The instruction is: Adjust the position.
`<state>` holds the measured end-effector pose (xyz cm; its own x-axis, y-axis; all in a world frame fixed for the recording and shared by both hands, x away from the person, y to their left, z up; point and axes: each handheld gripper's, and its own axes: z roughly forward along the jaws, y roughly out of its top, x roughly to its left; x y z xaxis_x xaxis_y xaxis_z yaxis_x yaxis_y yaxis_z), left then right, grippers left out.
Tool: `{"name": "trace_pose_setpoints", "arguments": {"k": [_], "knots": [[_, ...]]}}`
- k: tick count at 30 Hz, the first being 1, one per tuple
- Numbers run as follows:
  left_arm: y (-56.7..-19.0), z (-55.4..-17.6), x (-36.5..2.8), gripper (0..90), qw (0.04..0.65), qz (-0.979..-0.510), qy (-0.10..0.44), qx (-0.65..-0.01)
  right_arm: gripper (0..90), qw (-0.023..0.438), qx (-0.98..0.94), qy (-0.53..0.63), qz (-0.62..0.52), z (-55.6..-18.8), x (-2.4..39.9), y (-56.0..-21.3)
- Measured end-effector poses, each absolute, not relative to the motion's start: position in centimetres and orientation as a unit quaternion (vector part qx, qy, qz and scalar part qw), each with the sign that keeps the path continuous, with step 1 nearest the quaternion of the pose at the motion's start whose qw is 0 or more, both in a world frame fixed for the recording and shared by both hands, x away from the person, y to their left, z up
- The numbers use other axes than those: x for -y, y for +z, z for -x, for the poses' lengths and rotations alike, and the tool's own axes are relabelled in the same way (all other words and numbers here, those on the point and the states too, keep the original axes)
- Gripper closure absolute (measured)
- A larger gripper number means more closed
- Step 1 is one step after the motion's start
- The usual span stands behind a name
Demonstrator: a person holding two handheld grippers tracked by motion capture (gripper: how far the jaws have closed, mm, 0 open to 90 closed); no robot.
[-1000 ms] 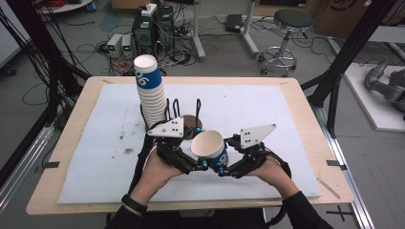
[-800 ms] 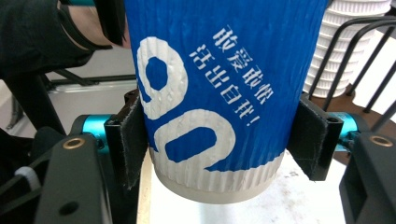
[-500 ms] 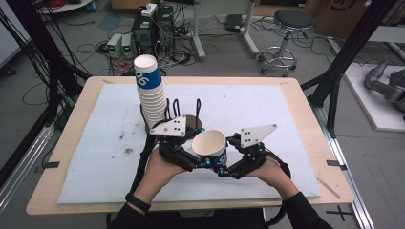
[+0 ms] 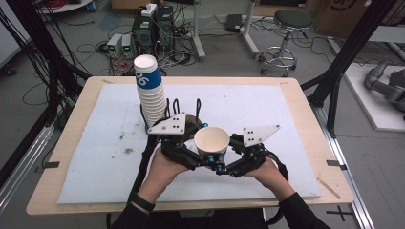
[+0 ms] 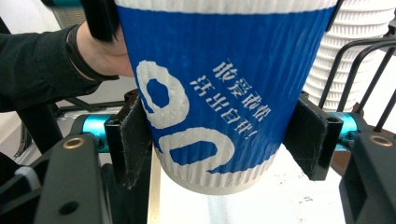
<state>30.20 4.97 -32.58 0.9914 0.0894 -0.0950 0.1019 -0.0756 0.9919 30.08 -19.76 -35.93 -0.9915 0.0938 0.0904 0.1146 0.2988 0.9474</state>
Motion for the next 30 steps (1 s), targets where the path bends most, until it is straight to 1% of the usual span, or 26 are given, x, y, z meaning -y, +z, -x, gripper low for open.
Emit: {"name": "trace_pose_setpoints", "arguments": {"k": [4, 8, 12, 18, 24, 30], "knots": [[-32.54, -30.29, -4.89, 17.5, 0.679, -0.731, -0.007, -0.066, 30.2, 0.007, 0.802, -0.593, 0.066, -30.07, 19.78, -35.98], [-32.58, -30.38, -4.80, 21.2, 0.678, -0.732, -0.006, -0.066, 29.9, 0.004, 0.801, -0.595, 0.073, -30.03, 19.81, -36.06], [-32.63, -30.48, -4.78, 22.2, 0.674, -0.736, -0.005, -0.063, 28.8, -0.004, 0.802, -0.593, 0.073, -30.02, 19.72, -36.11], [-32.53, -30.50, -4.97, 23.5, 0.665, -0.745, 0.004, -0.060, 21.3, -0.007, 0.799, -0.596, 0.081, -29.92, 19.71, -36.12], [-32.54, -30.49, -4.95, 23.7, 0.666, -0.743, 0.006, -0.060, 20.6, 0.005, 0.778, -0.621, 0.092, -29.89, 19.82, -35.82], [-32.64, -30.40, -4.48, 23.9, 0.667, -0.743, 0.006, -0.056, 20.5, 0.004, 0.772, -0.629, 0.094, -29.68, 19.50, -35.72]]}}
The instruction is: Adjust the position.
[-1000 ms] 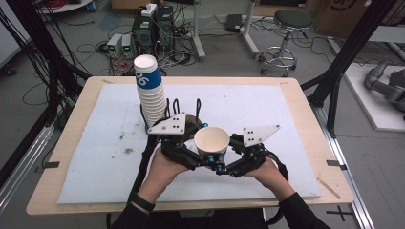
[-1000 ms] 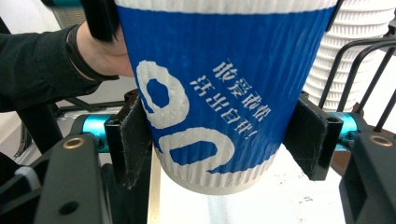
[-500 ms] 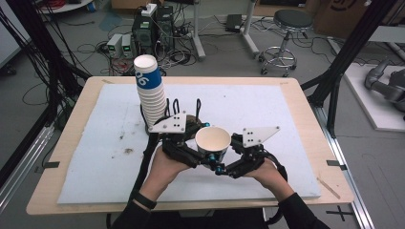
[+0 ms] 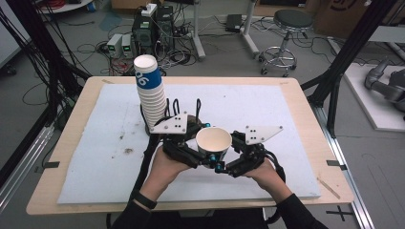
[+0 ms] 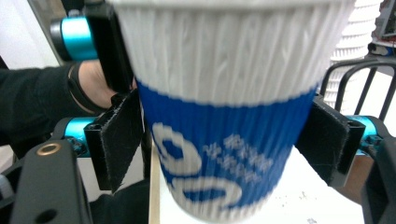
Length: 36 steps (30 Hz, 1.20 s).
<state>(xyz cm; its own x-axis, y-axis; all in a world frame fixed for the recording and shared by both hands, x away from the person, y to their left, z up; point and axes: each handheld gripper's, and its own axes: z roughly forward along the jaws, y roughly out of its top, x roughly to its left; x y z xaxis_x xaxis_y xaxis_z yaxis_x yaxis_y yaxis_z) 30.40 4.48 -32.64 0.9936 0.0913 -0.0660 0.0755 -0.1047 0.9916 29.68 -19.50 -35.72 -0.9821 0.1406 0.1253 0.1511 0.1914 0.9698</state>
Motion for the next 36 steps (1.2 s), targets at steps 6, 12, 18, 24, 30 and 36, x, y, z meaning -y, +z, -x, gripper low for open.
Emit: {"name": "trace_pose_setpoints", "arguments": {"k": [6, 12, 18, 24, 30, 36], "knots": [[-32.7, -30.4, -4.2, 24.1, 0.669, -0.741, 0.002, -0.052, 26.4, 0.006, 0.769, -0.633, 0.095, -29.7, 19.5, -35.7], [-32.6, -30.4, -4.2, 18.9, 0.672, -0.739, 0.003, -0.059, 26.2, 0.008, 0.767, -0.635, 0.094, -29.8, 19.6, -35.7], [-32.2, -30.2, -4.8, 10.0, 0.666, -0.744, 0.009, -0.057, 26.3, 0.003, 0.771, -0.630, 0.092, -29.8, 19.7, -35.7], [-32.3, -29.7, -6.1, 9.6, 0.659, -0.749, 0.018, -0.064, 26.3, -0.002, 0.769, -0.633, 0.093, -29.9, 20.0, -35.5], [-33.3, -29.5, -7.3, 9.6, 0.659, -0.748, 0.024, -0.078, 26.3, -0.006, 0.761, -0.641, 0.100, -30.0, 20.5, -35.3], [-34.5, -29.5, -7.5, 9.6, 0.650, -0.755, 0.024, -0.081, 26.3, -0.009, 0.755, -0.648, 0.104, -30.0, 20.8, -35.2]]}}
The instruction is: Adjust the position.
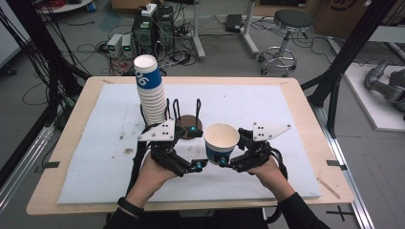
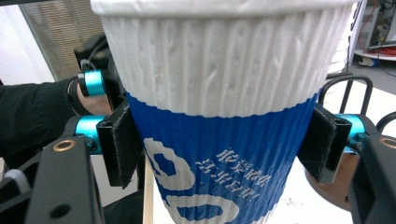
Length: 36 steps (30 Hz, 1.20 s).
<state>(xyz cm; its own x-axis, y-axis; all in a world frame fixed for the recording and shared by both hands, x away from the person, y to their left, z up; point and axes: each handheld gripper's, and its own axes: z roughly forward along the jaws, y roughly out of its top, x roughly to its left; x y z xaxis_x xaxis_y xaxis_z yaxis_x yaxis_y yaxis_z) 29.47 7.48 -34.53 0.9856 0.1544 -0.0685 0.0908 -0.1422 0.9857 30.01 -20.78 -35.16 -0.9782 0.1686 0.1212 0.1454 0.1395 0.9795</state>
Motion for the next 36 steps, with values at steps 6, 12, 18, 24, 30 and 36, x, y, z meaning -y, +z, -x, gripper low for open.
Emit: {"name": "trace_pose_setpoints", "arguments": {"k": [6, 12, 18, 24, 30, 36], "knots": [[-35.9, -29.5, -7.4, 9.6, 0.644, -0.759, 0.018, -0.090, 26.3, 0.013, -0.753, 0.649, -0.105, -30.0, 20.9, -35.1], [-37.2, -29.6, -6.5, 9.6, 0.636, -0.767, 0.006, -0.090, 26.3, 0.016, -0.753, 0.650, -0.104, -29.9, 20.7, -35.0], [-37.9, -29.5, -5.5, 9.6, 0.630, -0.771, -0.005, -0.089, 26.3, 0.016, -0.752, 0.650, -0.106, -29.8, 20.6, -35.1], [-38.0, -29.4, -4.9, 9.6, 0.634, -0.768, -0.004, -0.092, 26.3, 0.014, -0.752, 0.650, -0.106, -29.7, 20.4, -35.1], [-38.1, -29.3, -4.4, 9.7, 0.640, -0.763, 0.002, -0.093, 26.3, 0.006, -0.753, 0.650, -0.105, -29.6, 20.1, -35.2], [-38.0, -29.4, -4.5, 14.1, 0.649, -0.756, 0.000, -0.091, 26.3, 0.003, -0.758, 0.645, -0.100, -29.5, 19.7, -35.5]]}}
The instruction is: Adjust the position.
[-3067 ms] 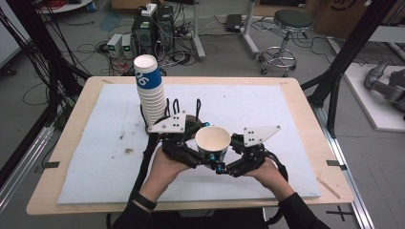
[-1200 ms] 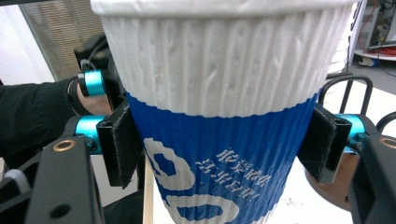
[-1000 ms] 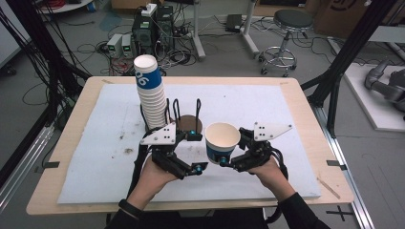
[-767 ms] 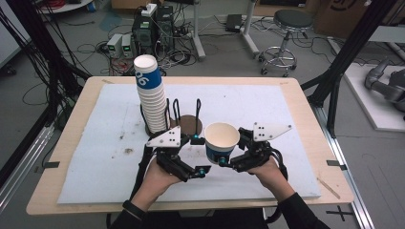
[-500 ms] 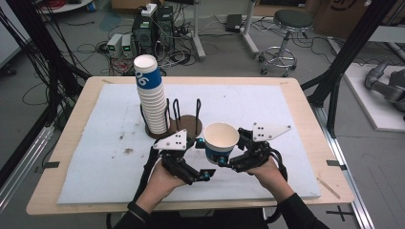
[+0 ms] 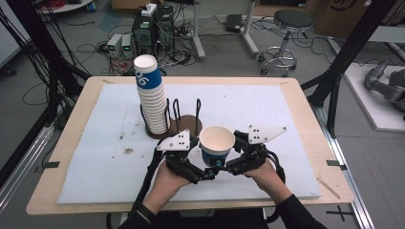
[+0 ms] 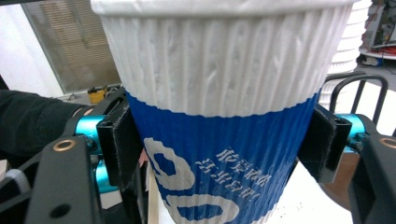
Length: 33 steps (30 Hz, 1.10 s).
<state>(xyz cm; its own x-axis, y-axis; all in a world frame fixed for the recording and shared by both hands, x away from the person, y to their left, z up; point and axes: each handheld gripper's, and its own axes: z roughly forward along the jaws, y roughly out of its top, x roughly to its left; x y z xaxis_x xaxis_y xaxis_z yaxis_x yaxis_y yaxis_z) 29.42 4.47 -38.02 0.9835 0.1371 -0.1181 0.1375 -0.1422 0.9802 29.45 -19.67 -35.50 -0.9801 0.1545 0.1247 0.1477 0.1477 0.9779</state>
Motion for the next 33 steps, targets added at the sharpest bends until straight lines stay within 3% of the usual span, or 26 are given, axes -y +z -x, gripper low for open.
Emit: {"name": "trace_pose_setpoints", "arguments": {"k": [5, 17, 26, 33], "knots": [[-37.99, -29.34, -4.63, 29.3, 0.647, -0.757, -0.004, -0.089, 26.3, 0.001, -0.762, 0.640, -0.097, -29.39, 19.34, -35.66], [-38.38, -29.50, -4.47, 29.7, 0.633, -0.769, -0.012, -0.087, 16.4, -0.008, -0.764, 0.637, -0.101, -29.42, 19.35, -35.25], [-38.40, -29.37, -4.30, 29.2, 0.634, -0.769, -0.013, -0.082, 23.3, 0.000, -0.755, 0.649, -0.096, -29.32, 19.65, -35.01], [-37.87, -29.24, -4.32, 20.6, 0.651, -0.753, -0.011, -0.089, 24.2, 0.002, -0.756, 0.648, -0.093, -29.23, 19.52, -35.28]]}}
